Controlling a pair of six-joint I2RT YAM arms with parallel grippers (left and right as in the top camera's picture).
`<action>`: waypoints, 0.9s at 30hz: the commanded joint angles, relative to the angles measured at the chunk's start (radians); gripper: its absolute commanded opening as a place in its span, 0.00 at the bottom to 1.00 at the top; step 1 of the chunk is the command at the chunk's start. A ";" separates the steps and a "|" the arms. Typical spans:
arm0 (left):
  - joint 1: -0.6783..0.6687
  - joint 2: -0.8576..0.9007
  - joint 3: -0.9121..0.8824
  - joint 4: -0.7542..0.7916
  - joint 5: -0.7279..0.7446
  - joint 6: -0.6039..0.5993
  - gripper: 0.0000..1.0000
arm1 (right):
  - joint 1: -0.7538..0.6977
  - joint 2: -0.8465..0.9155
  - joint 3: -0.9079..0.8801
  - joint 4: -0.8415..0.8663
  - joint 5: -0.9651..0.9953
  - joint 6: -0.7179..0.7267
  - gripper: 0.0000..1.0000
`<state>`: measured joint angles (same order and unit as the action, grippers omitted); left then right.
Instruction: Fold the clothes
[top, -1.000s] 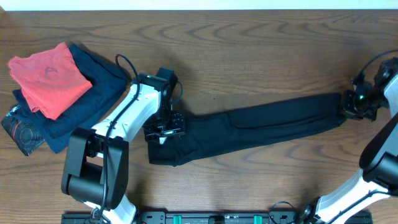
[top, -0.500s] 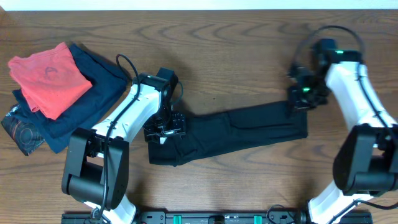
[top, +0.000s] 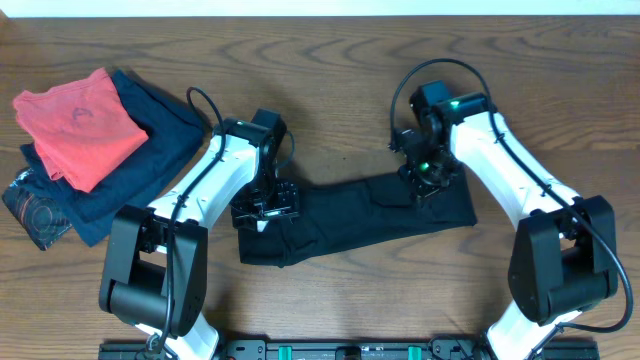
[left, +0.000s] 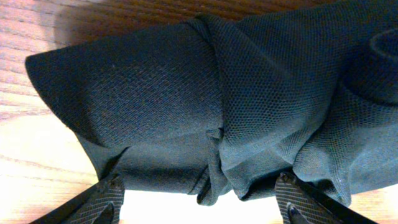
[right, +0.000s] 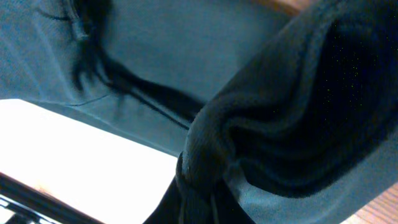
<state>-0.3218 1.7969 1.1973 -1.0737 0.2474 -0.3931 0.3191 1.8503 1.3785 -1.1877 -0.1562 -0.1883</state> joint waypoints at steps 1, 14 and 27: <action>0.000 -0.014 0.017 -0.006 -0.010 -0.002 0.80 | 0.033 -0.006 -0.007 -0.002 -0.002 0.009 0.21; 0.000 -0.014 0.017 -0.022 -0.053 -0.002 0.96 | -0.020 -0.008 0.003 -0.006 0.447 0.316 0.34; 0.000 -0.001 -0.084 0.147 0.040 0.017 0.99 | -0.150 -0.008 0.003 0.000 0.391 0.352 0.35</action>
<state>-0.3218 1.7969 1.1572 -0.9512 0.2150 -0.3923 0.1757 1.8503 1.3781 -1.1885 0.2287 0.1352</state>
